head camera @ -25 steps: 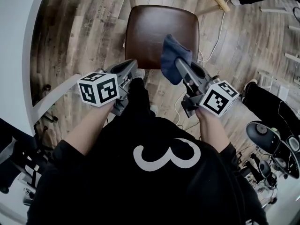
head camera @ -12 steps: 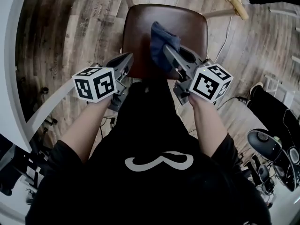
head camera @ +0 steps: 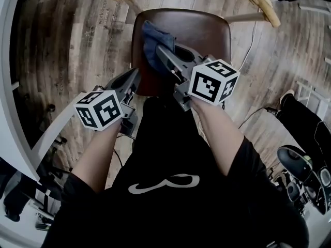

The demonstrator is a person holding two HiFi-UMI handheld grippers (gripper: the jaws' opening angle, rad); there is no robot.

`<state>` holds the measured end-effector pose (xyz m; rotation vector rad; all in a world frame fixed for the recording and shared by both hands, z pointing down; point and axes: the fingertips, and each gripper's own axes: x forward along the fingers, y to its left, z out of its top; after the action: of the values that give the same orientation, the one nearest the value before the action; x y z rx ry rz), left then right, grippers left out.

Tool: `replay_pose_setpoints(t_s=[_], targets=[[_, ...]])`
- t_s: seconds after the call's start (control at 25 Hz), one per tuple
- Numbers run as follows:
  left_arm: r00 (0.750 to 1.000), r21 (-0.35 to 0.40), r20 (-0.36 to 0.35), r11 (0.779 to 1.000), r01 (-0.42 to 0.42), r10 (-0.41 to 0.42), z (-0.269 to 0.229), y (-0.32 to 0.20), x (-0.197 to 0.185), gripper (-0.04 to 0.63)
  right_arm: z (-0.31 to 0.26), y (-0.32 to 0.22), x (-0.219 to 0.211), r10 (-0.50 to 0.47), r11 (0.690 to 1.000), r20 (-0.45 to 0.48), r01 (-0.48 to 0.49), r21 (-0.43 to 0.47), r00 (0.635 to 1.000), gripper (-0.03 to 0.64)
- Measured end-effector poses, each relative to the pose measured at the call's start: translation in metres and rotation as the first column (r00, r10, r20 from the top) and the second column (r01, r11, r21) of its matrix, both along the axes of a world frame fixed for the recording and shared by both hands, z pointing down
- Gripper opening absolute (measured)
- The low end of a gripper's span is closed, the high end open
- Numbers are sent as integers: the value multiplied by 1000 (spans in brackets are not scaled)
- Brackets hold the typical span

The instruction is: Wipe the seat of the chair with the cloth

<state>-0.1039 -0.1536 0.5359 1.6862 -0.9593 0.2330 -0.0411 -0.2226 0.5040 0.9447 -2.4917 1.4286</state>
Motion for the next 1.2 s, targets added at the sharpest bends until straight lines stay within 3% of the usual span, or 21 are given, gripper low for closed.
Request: replay_pose_setpoints(t_s=[0.4,1.2], targets=[[995,-56,32,994,96,-94,9,-14,-30,12,32,-31,-42,-54,998,-32,54,-18,998,52],[984,-66,15,982,177,-176,15,-24,-39,12,104,-50,-29,-107,994,-258,100,-40,960,52]])
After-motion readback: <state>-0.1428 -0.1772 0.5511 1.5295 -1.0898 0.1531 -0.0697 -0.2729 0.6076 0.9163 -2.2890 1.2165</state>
